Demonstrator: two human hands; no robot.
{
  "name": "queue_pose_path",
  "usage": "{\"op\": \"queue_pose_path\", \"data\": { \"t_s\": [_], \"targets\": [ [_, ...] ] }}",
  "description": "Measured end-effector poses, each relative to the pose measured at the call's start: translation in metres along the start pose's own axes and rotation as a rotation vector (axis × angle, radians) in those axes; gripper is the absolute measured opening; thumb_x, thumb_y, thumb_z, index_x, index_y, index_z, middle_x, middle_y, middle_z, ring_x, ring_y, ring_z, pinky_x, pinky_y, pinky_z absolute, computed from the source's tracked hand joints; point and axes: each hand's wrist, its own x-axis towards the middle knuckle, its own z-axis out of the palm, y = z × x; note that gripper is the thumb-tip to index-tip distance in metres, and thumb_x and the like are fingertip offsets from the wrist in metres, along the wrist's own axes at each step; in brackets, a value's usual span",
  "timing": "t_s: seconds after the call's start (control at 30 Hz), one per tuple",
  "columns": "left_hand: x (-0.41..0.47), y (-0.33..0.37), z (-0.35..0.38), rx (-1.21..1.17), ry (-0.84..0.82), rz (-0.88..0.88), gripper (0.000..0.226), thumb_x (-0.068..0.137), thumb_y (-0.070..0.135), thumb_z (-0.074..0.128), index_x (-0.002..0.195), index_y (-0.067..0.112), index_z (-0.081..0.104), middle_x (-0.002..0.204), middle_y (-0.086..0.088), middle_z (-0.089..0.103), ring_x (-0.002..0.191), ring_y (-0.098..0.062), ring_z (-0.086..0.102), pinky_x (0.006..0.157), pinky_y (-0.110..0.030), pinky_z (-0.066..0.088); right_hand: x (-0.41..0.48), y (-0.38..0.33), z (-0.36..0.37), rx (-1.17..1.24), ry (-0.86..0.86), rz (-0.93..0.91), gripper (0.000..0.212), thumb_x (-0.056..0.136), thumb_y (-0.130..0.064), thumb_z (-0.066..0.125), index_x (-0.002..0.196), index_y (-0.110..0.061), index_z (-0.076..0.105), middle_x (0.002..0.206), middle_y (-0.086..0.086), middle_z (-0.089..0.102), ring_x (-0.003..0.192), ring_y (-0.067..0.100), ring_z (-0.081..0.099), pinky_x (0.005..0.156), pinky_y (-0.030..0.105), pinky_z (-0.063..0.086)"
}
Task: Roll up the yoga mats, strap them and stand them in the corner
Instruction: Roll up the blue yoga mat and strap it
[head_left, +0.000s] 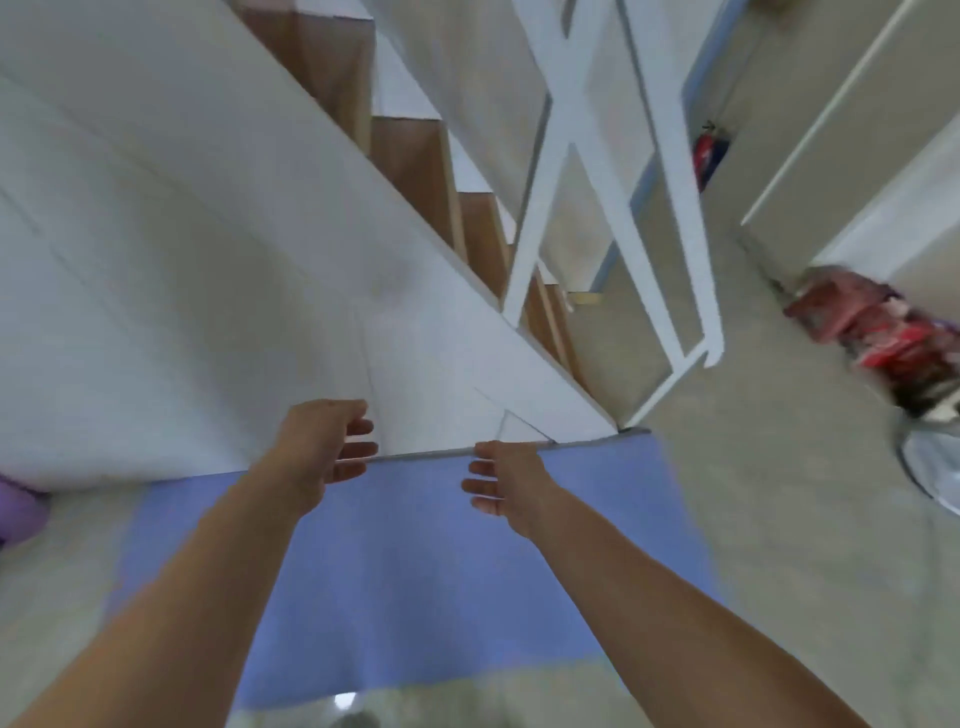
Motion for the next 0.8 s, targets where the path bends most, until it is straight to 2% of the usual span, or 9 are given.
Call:
{"op": "queue_pose_path", "data": {
  "t_s": [0.1, 0.3, 0.4, 0.53, 0.63, 0.7, 0.8],
  "targets": [
    [-0.017, -0.013, 0.112, 0.073, -0.138, -0.074, 0.018, 0.1, 0.019, 0.057, 0.115, 0.008, 0.058, 0.105, -0.011, 0.065, 0.087, -0.032, 0.066, 0.074, -0.039, 0.05, -0.007, 0.007, -0.113, 0.066, 0.119, 0.019, 0.014, 0.098, -0.021, 0.055, 0.101, -0.011, 0.064, 0.093, 0.007, 0.063, 0.077, 0.024, 0.066, 0.059, 0.031, 0.051],
    [-0.036, -0.026, 0.29, 0.281, -0.316, -0.111, 0.01, 0.098, 0.019, 0.06, 0.097, 0.01, 0.061, 0.109, -0.013, 0.067, 0.09, -0.033, 0.068, 0.087, -0.047, 0.053, -0.025, 0.011, -0.294, 0.23, 0.348, 0.02, 0.012, 0.097, -0.019, 0.058, 0.096, -0.009, 0.065, 0.089, 0.007, 0.062, 0.073, 0.023, 0.065, 0.057, 0.031, 0.05],
    [-0.03, -0.045, 0.365, 0.385, -0.404, -0.134, 0.016, 0.1, 0.018, 0.058, 0.11, 0.006, 0.061, 0.11, -0.014, 0.066, 0.093, -0.035, 0.067, 0.088, -0.047, 0.052, -0.023, 0.032, -0.366, 0.253, 0.454, 0.043, 0.013, 0.096, -0.02, 0.058, 0.101, -0.009, 0.062, 0.087, 0.005, 0.06, 0.068, 0.02, 0.063, 0.055, 0.029, 0.048],
    [-0.008, -0.087, 0.458, 0.507, -0.43, -0.174, 0.019, 0.1, 0.018, 0.057, 0.113, 0.005, 0.058, 0.109, -0.013, 0.064, 0.094, -0.034, 0.066, 0.085, -0.045, 0.051, 0.01, 0.07, -0.464, 0.219, 0.557, 0.123, 0.014, 0.097, -0.018, 0.058, 0.104, -0.006, 0.059, 0.088, 0.006, 0.057, 0.065, 0.018, 0.061, 0.053, 0.029, 0.044],
    [0.012, -0.127, 0.535, 0.614, -0.413, -0.214, 0.017, 0.1, 0.019, 0.056, 0.111, 0.007, 0.059, 0.107, -0.012, 0.063, 0.085, -0.031, 0.065, 0.074, -0.039, 0.051, 0.049, 0.101, -0.536, 0.229, 0.577, 0.235, 0.011, 0.095, -0.014, 0.059, 0.102, -0.006, 0.056, 0.083, 0.007, 0.054, 0.059, 0.018, 0.057, 0.049, 0.027, 0.038],
    [0.03, -0.155, 0.597, 0.699, -0.407, -0.22, 0.009, 0.098, 0.017, 0.056, 0.097, 0.009, 0.061, 0.098, -0.01, 0.061, 0.079, -0.028, 0.063, 0.07, -0.035, 0.048, 0.089, 0.121, -0.589, 0.217, 0.574, 0.305, 0.008, 0.093, -0.01, 0.059, 0.098, -0.007, 0.055, 0.08, 0.009, 0.052, 0.057, 0.019, 0.055, 0.048, 0.026, 0.036],
    [0.076, -0.211, 0.702, 0.903, -0.433, -0.141, 0.021, 0.082, 0.013, 0.059, 0.065, 0.022, 0.05, 0.069, -0.008, 0.049, 0.065, -0.027, 0.054, 0.062, -0.031, 0.039, 0.178, 0.162, -0.673, 0.118, 0.525, 0.368, 0.004, 0.091, -0.01, 0.06, 0.09, -0.008, 0.056, 0.082, 0.012, 0.055, 0.068, 0.024, 0.056, 0.057, 0.031, 0.042]
  ]
}}
